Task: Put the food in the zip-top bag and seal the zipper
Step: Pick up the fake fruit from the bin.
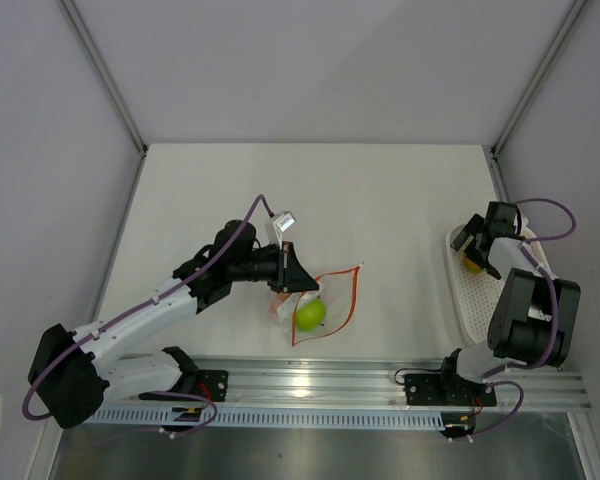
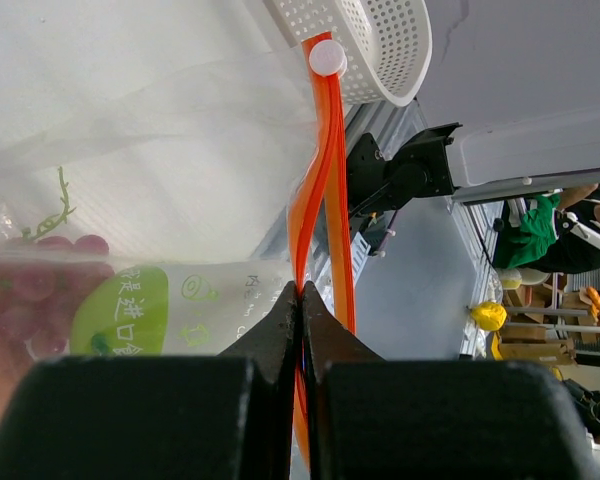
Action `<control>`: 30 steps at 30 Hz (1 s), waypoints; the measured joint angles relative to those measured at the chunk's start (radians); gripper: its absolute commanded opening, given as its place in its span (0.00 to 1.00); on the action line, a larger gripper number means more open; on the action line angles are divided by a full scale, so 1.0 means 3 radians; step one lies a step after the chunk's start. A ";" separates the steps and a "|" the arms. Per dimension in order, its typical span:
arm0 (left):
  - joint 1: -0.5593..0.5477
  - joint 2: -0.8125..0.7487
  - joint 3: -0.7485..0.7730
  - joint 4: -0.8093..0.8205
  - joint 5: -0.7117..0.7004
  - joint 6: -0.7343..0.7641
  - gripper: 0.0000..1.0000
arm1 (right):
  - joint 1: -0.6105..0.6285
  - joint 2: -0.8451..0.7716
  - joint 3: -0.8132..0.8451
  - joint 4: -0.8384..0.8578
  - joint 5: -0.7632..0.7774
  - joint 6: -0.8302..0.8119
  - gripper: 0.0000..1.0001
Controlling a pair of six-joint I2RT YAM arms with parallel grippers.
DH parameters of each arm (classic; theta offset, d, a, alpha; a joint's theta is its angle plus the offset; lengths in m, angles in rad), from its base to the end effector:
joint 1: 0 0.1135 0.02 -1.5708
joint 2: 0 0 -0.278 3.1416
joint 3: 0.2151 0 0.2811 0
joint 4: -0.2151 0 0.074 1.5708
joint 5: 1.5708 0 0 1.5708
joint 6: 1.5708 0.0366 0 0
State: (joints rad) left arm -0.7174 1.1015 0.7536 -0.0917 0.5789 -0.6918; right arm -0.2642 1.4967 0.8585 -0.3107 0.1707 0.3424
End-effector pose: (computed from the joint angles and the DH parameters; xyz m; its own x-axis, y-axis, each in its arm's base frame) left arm 0.1885 -0.1910 0.2797 -0.8360 0.0207 -0.5484 0.5065 0.4136 -0.7566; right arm 0.3071 -0.0895 0.1859 -0.6205 0.5106 -0.5951 0.5958 0.8004 0.0655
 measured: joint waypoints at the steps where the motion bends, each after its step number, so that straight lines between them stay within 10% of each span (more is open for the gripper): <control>1: 0.0000 0.0000 0.0000 -0.0001 0.0000 0.0000 0.01 | -0.0005 0.0050 0.0000 0.0006 -0.0006 0.0000 0.97; 16: 0.0000 -0.0008 0.0001 -0.0024 0.0000 0.0000 0.01 | -0.0041 0.0027 -0.0008 0.0008 -0.0139 -0.0018 0.22; 30: 0.0001 -0.0038 0.0000 0.0019 0.0004 -0.0043 0.01 | 0.0211 -0.1592 -0.0106 -0.0173 -0.0961 -0.0149 0.15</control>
State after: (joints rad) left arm -0.7170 1.0901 0.7536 -0.0860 0.5800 -0.7048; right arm -0.2008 1.0191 0.8268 -0.3626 -0.1177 0.2977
